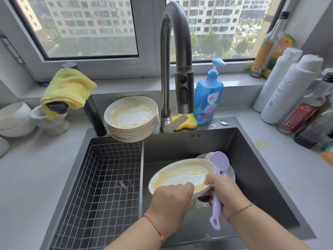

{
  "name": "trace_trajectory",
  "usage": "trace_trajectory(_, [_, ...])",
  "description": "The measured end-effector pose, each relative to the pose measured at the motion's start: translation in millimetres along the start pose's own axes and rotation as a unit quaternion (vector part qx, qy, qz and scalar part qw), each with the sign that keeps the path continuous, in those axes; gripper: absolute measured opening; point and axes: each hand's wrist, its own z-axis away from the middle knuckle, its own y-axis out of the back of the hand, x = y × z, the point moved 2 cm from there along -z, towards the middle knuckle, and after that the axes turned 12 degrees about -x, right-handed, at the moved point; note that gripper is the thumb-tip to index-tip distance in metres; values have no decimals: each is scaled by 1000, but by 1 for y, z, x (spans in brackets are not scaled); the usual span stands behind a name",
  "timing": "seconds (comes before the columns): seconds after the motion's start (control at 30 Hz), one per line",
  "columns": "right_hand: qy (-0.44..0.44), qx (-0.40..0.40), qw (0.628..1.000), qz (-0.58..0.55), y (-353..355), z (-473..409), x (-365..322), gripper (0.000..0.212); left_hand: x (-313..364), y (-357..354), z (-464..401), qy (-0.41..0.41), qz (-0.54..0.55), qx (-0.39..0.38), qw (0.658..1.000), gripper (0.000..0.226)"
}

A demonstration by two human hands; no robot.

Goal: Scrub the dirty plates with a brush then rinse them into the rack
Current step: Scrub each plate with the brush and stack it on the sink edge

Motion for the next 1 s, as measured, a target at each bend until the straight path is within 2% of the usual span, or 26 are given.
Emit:
trace_trajectory(0.07, [13, -11, 1000, 6, -1, 6, -7, 27, -3, 1, -2, 14, 31, 6, 999, 78])
trace_trajectory(0.13, [26, -14, 999, 21, 4, 10, -15, 32, -8, 12, -2, 74, 118, 6, 990, 67])
trace_trajectory(0.17, [36, -9, 999, 36, 9, 11, -18, 35, -13, 19, -2, 131, 168, 4, 977, 56])
trace_trajectory(0.23, [69, 6, 996, 62, 19, 15, -22, 36, -22, 28, -2, 246, 281, -13, 928, 39])
trace_trajectory(0.27, [83, 11, 993, 79, 22, 17, -23, 33, -25, 29, 0, 269, 331, -4, 905, 36])
trace_trajectory(0.33, [105, 9, 987, 118, 22, 24, -26, 26, -28, 34, 0, 267, 381, 25, 885, 34])
trace_trajectory(0.4, [131, -4, 978, 160, 16, 30, -29, 23, -27, 38, 0, 256, 397, 26, 881, 33])
trace_trajectory(0.53, [182, -70, 941, 277, -9, 54, -35, 43, -27, 38, -3, 268, 420, 11, 867, 31])
trace_trajectory(0.67, [182, -141, 895, 382, -32, 79, -24, 47, -27, 37, -5, 284, 493, 26, 822, 44])
trace_trajectory(0.73, [189, -140, 884, 404, -31, 80, -26, 47, -27, 38, -4, 282, 499, 26, 819, 45])
trace_trajectory(0.87, [168, -79, 929, 320, -4, 65, -50, 33, -29, 44, 3, 266, 444, 19, 856, 35])
trace_trajectory(0.93, [143, -38, 933, 329, 7, 57, -55, 27, -29, 45, 6, 261, 427, 17, 866, 34])
trace_trajectory(1.0, [122, -10, 931, 344, 13, 53, -55, 30, -27, 47, 8, 261, 418, 14, 870, 35])
